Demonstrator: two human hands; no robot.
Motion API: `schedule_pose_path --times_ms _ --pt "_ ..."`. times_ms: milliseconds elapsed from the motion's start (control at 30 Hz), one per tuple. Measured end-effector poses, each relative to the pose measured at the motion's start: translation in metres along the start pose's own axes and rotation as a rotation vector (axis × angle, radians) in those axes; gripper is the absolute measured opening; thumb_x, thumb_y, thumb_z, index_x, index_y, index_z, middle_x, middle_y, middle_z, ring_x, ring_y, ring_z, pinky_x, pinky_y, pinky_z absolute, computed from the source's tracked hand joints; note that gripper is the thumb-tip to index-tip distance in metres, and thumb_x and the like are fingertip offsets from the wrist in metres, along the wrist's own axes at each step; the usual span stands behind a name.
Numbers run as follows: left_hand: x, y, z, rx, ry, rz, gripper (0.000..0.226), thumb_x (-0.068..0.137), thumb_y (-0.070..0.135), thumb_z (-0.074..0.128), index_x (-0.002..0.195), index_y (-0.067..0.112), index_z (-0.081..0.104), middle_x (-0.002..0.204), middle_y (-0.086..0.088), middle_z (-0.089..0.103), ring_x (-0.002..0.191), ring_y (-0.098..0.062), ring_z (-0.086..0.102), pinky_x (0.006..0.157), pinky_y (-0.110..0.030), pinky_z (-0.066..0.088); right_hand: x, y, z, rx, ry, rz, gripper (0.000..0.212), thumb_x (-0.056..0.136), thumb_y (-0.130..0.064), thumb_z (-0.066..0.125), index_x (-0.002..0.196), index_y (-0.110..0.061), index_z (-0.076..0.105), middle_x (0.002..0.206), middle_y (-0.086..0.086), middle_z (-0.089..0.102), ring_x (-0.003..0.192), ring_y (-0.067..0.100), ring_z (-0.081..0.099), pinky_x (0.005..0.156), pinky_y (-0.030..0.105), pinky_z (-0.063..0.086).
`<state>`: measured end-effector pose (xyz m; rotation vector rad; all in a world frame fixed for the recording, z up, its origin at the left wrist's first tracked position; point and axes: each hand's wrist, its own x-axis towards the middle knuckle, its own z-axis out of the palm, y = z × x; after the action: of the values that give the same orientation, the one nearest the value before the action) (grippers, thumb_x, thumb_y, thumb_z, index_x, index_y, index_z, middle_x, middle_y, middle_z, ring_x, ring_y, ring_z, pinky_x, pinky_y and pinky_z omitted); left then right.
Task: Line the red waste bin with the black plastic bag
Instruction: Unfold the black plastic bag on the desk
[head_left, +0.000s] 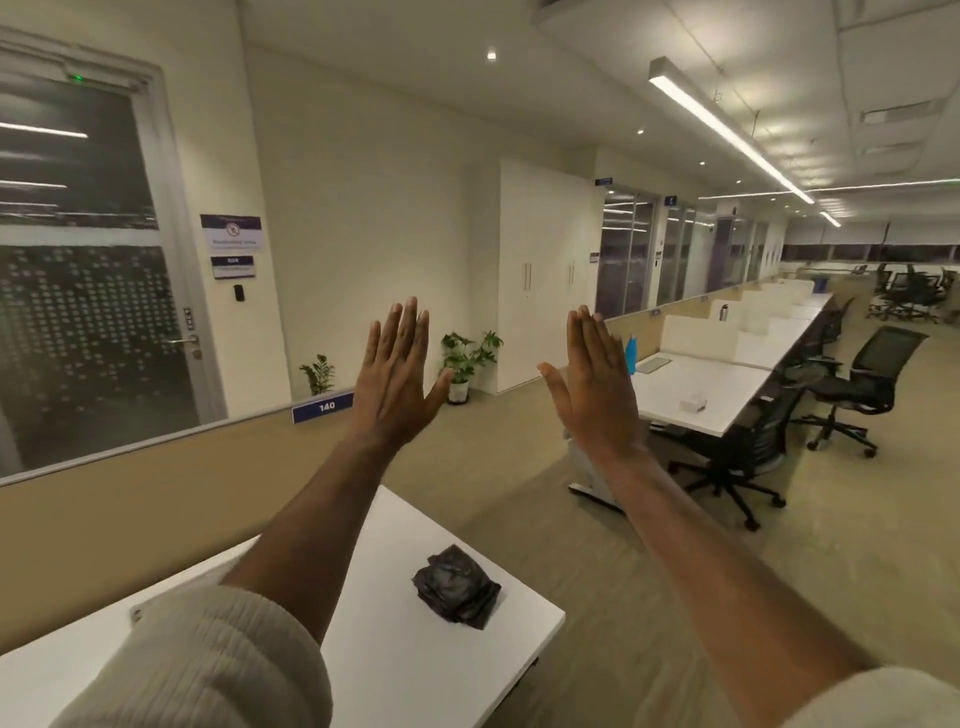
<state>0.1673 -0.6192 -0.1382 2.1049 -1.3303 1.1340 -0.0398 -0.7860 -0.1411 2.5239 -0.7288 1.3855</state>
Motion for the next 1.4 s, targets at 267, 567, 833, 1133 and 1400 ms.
schedule_pose_path --times_ms 267,567,833,1133,1400 --pt "-0.010 -0.014 0.140 -0.097 -0.184 -0.023 0.083 0.098 0.058 0.027 0.160 0.008 0.002 0.169 -0.014 -0.004 0.156 -0.028 -0.003 0.127 -0.049 0.010 -0.011 0.028 0.122 0.012 -0.110 0.081 0.075 0.104 -0.045 0.043 0.162 -0.005 0.016 0.170 0.014 0.018 0.158 0.028 0.017 0.130 0.042 0.014" --pt "-0.073 -0.041 0.313 -0.184 -0.469 -0.010 0.081 0.099 0.058 0.029 0.159 0.006 0.011 0.169 -0.016 0.005 0.156 -0.030 0.004 0.126 -0.051 0.011 -0.072 0.044 0.289 0.039 -0.352 0.167 0.074 0.104 -0.047 0.040 0.160 -0.002 0.022 0.167 0.017 0.027 0.156 0.031 0.026 0.126 0.049 0.024" --pt "-0.152 -0.063 0.403 -0.214 -0.658 -0.047 0.079 0.100 0.055 0.033 0.158 0.004 0.019 0.168 -0.016 0.012 0.156 -0.032 0.010 0.125 -0.051 0.014 -0.160 0.035 0.406 0.051 -0.612 0.233 0.066 0.104 -0.043 0.045 0.156 -0.004 0.036 0.163 0.015 0.039 0.152 0.030 0.035 0.124 0.049 0.028" --pt "-0.212 -0.092 0.440 -0.234 -0.722 -0.107 0.076 0.099 0.054 0.028 0.157 0.003 0.024 0.167 -0.016 0.015 0.155 -0.033 0.013 0.125 -0.052 0.017 -0.220 0.010 0.488 0.027 -0.971 0.348 0.048 0.103 -0.042 0.046 0.142 -0.017 0.058 0.153 0.007 0.054 0.145 0.025 0.044 0.125 0.046 0.022" --pt "-0.230 -0.102 0.451 -0.262 -0.758 -0.145 0.079 0.099 0.057 0.023 0.158 0.005 0.019 0.168 -0.015 0.011 0.156 -0.030 0.009 0.125 -0.051 0.017 -0.227 0.003 0.505 0.047 -0.893 0.460 0.029 0.100 -0.034 0.057 0.120 -0.019 0.071 0.121 0.002 0.071 0.119 0.023 0.063 0.111 0.041 0.041"
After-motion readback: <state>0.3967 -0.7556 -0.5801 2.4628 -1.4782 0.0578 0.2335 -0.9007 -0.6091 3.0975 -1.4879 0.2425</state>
